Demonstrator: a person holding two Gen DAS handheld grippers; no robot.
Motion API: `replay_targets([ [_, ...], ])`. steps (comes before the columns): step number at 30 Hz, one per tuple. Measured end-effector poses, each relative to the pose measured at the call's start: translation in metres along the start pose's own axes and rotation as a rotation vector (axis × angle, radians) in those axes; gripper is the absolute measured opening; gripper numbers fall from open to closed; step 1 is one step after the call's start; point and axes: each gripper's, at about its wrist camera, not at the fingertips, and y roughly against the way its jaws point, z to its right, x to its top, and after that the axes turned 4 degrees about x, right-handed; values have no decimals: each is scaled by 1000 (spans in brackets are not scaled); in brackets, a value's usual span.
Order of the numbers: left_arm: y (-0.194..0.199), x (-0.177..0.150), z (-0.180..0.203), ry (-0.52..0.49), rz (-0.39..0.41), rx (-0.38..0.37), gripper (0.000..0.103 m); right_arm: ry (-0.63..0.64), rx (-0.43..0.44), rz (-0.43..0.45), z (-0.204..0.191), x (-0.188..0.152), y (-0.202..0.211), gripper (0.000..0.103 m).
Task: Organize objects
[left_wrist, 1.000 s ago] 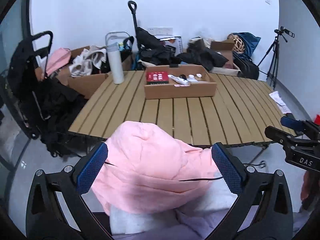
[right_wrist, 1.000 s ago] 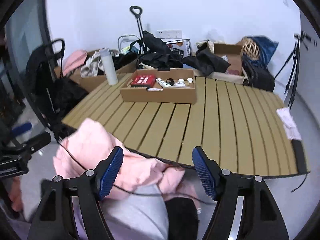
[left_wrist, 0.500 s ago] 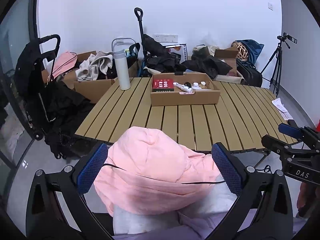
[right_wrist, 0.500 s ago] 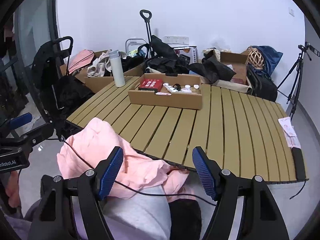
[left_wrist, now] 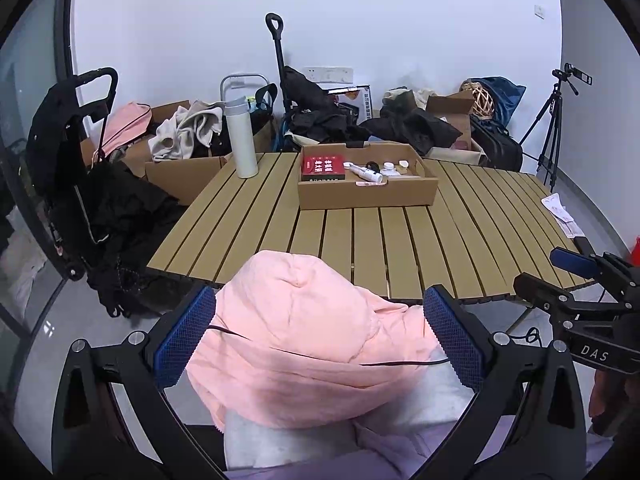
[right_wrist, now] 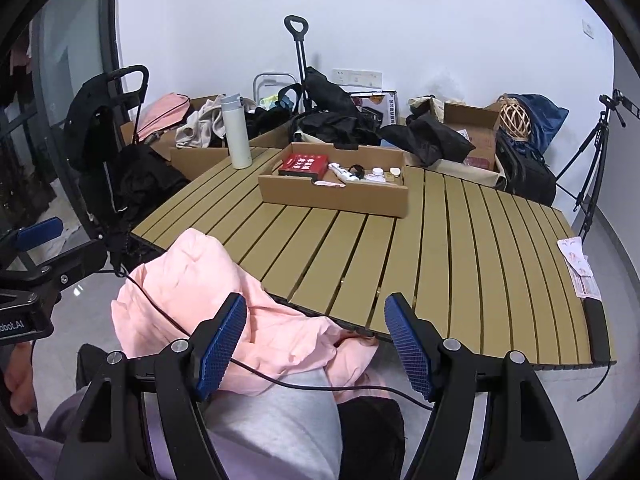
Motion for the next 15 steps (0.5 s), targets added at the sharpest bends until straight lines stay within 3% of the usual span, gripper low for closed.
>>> replay_targets([
  [15, -2, -1, -4, 5, -5, 4, 103, -32, 14, 2, 7, 0, -2, 75],
])
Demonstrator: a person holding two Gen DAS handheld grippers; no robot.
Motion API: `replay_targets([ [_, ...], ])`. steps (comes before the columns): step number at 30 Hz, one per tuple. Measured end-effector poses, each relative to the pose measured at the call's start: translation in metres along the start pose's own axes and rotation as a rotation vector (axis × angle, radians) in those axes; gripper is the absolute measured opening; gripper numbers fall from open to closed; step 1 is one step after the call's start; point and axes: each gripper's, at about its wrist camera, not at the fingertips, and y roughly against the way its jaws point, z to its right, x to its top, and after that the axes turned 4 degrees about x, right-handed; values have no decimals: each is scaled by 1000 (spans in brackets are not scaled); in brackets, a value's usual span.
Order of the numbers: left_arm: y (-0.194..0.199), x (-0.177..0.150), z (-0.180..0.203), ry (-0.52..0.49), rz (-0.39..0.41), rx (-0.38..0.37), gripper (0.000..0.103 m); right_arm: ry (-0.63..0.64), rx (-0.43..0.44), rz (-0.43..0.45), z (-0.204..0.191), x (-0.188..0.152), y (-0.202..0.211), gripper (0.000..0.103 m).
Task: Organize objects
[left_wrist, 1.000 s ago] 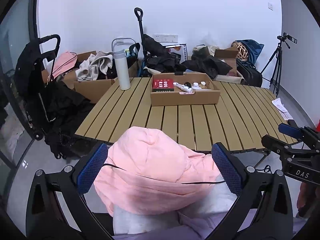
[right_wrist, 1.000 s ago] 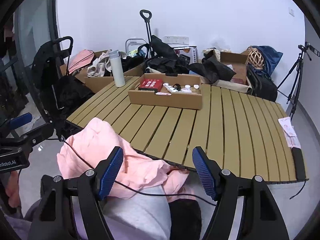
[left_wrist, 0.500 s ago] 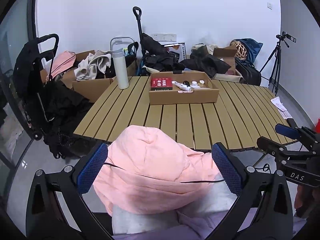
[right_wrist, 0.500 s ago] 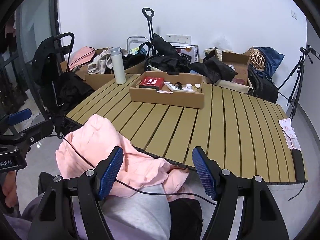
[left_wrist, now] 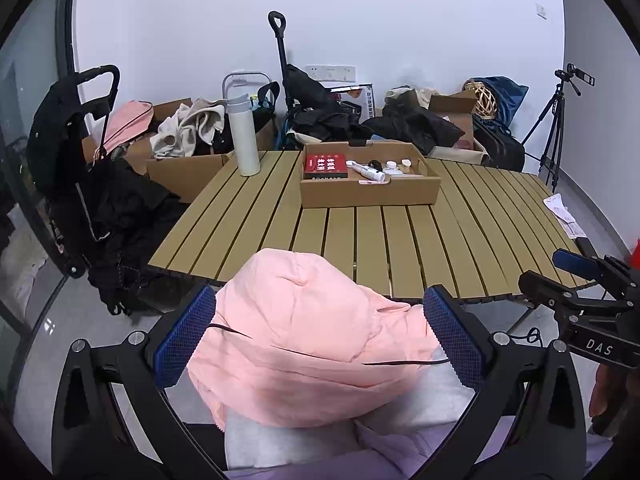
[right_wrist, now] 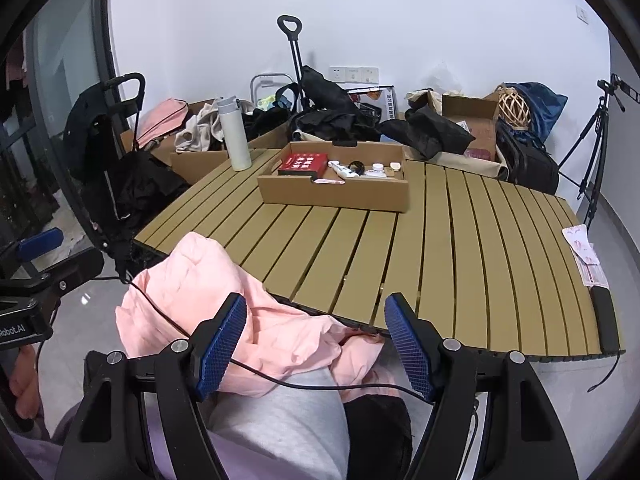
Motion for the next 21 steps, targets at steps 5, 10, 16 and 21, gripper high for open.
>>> replay_targets([
  [5, 0, 0, -1, 0, 0, 1, 103, 5, 2, -2, -3, 0, -1, 75],
  [10, -1, -2, 0, 2, -6, 1, 103, 1, 2, -5, -3, -1, -2, 75],
  [16, 0, -2, 0, 0, -8, 3, 103, 3, 7, -9, -4, -2, -3, 75],
  [21, -1, -3, -1, 0, -16, -2, 103, 0, 2, -10, -3, -1, -4, 75],
])
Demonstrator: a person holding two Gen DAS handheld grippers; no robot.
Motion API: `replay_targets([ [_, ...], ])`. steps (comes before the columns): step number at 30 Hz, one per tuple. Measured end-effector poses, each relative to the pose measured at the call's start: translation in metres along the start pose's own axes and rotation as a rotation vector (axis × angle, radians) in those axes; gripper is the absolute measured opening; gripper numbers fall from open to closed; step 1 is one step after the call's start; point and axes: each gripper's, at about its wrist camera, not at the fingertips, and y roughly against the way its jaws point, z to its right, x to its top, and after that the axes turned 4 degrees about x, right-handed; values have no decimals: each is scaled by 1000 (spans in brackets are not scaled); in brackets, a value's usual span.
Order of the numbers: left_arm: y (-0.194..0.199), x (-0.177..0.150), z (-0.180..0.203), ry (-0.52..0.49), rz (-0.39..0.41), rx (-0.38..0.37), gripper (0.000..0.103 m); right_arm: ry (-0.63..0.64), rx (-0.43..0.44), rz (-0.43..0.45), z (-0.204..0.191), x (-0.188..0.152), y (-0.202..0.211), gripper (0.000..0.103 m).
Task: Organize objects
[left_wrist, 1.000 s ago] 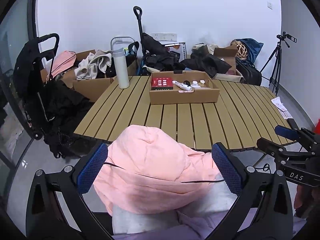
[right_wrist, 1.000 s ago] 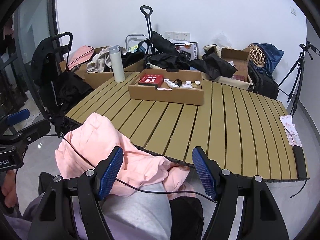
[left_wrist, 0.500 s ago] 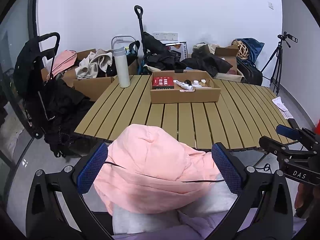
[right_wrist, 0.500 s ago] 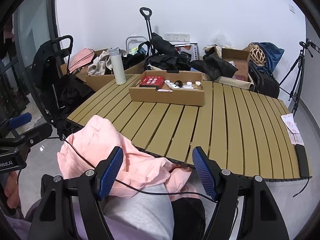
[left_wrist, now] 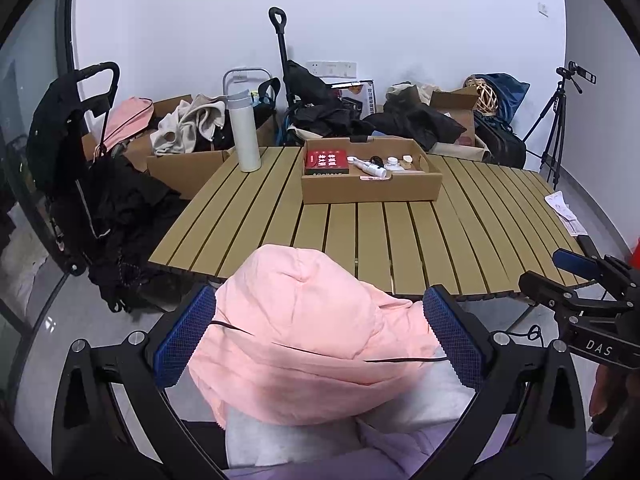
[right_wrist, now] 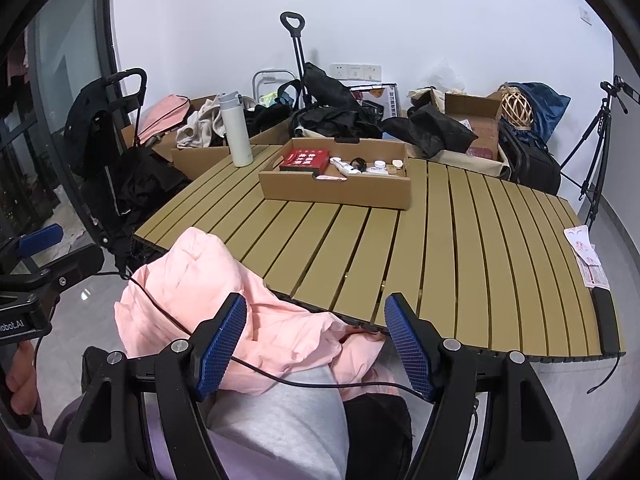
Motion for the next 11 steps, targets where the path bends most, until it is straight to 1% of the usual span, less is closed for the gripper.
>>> replay_targets([
  [7, -7, -1, 2, -17, -40, 3, 103, -14, -25, -12, 6, 0, -2, 75],
  [9, -12, -2, 1, -13, -62, -2, 103, -18, -30, -16, 7, 0, -3, 75],
  [11, -13, -3, 1, -23, -63, -15, 103, -19, -31, -17, 8, 0, -4, 75],
])
